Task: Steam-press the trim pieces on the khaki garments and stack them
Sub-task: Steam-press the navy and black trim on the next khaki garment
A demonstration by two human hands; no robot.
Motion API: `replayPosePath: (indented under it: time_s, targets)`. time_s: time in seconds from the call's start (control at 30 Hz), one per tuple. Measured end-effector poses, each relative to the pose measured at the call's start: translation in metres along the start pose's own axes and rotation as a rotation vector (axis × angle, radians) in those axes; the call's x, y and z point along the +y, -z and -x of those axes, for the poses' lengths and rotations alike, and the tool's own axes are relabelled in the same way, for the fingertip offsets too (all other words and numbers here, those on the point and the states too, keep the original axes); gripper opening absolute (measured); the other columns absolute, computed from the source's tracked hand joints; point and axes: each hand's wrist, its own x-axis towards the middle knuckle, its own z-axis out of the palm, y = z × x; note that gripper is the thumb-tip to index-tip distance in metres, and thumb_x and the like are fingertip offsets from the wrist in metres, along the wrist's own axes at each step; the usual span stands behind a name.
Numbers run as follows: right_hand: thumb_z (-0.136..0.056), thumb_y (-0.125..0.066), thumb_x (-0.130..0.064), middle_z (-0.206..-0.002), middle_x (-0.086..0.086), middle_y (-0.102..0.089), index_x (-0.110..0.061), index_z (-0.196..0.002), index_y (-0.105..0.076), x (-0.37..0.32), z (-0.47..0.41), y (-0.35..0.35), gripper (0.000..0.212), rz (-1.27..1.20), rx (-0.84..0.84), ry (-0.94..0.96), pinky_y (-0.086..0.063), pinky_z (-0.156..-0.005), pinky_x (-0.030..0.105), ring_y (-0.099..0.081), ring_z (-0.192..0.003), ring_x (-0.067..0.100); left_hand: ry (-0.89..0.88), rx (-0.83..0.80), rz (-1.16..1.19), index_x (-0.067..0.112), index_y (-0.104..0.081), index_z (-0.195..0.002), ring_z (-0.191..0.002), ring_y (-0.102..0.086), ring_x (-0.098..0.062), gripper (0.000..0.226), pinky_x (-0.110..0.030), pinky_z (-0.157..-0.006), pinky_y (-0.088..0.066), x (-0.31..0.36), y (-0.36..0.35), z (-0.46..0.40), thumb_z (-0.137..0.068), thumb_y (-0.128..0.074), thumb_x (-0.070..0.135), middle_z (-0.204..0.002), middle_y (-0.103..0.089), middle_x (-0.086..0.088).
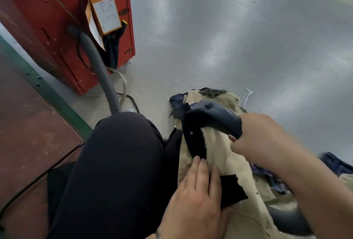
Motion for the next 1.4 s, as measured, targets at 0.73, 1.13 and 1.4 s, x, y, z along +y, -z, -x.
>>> replayPosePath:
  time_s: [0.73,1.13,1.4]
  targets:
    - [-0.076,-0.06,-0.017,-0.064,-0.005,-0.053,-0.022,-0.074,-0.045,-0.001,0.028,-0.002,0.015,0.114,-0.019,-0.067,-0.028,-0.041,0.023,-0.048,-0.051,0.009,-0.017,0.057,0.039,0.009,-0.077,-0.096,-0.098,-0.069,-0.021,0.065,-0.025,-0.068,-0.058,-0.008,0.0,0.002,-0.054,-0.076,0.06,-0.099,-0.073,-0.011]
    - [-0.078,-0.062,-0.035,-0.07,-0.008,-0.06,-0.027,-0.084,-0.051,0.021,0.064,0.001,0.015,0.069,-0.055,-0.045,-0.042,-0.05,0.02,-0.053,-0.058,0.002,-0.033,0.067,0.106,0.009,-0.076,-0.098,-0.093,-0.07,-0.017,0.057,-0.018,-0.067,-0.055,-0.017,0.007,0.009,-0.072,-0.048,0.051,-0.099,-0.072,-0.008]
    - [-0.085,-0.053,-0.036,-0.09,-0.015,-0.05,-0.03,-0.082,-0.032,0.001,0.085,-0.015,0.023,0.132,-0.1,-0.092,-0.033,-0.051,0.018,-0.044,-0.063,0.002,-0.041,0.053,0.071,0.004,-0.074,-0.1,-0.098,-0.068,-0.022,0.062,-0.024,-0.068,-0.057,-0.014,0.003,0.009,-0.06,-0.075,0.052,-0.102,-0.07,-0.011]
